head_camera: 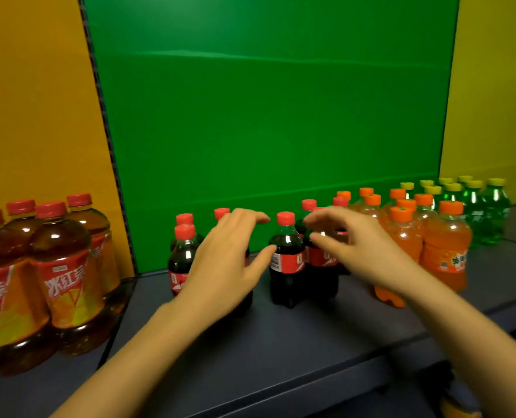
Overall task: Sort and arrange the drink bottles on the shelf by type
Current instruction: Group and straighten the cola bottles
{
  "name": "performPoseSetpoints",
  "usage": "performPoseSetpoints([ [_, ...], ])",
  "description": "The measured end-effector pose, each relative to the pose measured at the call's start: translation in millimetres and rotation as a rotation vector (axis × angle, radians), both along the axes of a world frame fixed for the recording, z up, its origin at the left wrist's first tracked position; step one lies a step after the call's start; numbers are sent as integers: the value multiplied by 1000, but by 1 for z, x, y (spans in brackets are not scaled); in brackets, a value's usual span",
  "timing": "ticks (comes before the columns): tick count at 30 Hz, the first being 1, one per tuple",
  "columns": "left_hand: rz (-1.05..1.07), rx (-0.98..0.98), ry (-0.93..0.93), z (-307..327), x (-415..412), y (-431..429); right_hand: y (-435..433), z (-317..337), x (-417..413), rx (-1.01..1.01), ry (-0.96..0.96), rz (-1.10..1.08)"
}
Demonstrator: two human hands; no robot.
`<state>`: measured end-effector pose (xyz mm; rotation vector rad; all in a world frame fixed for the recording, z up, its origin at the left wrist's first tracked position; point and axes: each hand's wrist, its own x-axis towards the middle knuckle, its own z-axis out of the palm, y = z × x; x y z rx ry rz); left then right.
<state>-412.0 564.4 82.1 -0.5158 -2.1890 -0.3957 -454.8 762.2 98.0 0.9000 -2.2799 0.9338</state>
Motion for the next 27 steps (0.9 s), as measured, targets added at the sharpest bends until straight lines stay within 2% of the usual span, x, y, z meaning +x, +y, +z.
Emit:
performPoseSetpoints([
  [3,93,-101,-98,9,-24,12,13,17,-28,176,87,-134],
  [7,243,-314,-236,27,-57,16,15,32,-63,531,-44,-162],
  [10,213,-296,-365,36,-71,17,10,40,-78,671,-66,-152],
  [12,212,-272,-375,41,-75,18,7,44,-87,685,-27,-136],
  [20,388,-396,-372,56,-89,12,-5,48,-108,635,-10,110],
  [27,423,-412,-395,61,-102,1,-17,52,-120,637,5,240],
])
